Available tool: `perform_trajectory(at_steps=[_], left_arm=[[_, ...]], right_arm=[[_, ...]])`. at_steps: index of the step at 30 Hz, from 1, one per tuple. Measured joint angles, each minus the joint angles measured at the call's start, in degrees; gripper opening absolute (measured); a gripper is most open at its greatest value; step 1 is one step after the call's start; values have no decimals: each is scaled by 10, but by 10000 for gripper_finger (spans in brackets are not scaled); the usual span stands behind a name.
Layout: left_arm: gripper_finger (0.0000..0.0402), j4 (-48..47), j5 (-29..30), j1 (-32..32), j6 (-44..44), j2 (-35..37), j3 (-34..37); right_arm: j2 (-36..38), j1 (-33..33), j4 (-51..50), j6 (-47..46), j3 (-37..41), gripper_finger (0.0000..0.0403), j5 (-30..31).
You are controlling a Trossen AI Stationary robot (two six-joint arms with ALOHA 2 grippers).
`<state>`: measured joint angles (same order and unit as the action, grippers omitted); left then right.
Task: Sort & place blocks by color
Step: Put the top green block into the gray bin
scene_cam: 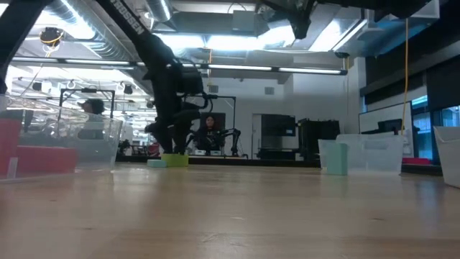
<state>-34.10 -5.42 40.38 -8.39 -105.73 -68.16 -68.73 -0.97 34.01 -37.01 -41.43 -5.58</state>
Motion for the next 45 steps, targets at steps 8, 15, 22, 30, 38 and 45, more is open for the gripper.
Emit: perform_trajectory(at_steps=[8,15,22,30,38,45], left_arm=[[241,-19,3,0,-2,-34,-1],[223,-6,27,-7,-2,-37,0],[141,-3,54,-7,12,-38,0],[41,-8,64,-17,16,-32,0],[39,-3,57,-31,16,19,2],[39,67,-3,-72,14,144,2]], right_arm=[[0,0,-2,2,0,374,0],[0,0,-4,2,0,374,0],[0,0,-4,2,0,374,0],[0,0,-5,14,0,374,0],[0,0,-10,28,0,374,0],[0,0,-29,35,0,374,0]])
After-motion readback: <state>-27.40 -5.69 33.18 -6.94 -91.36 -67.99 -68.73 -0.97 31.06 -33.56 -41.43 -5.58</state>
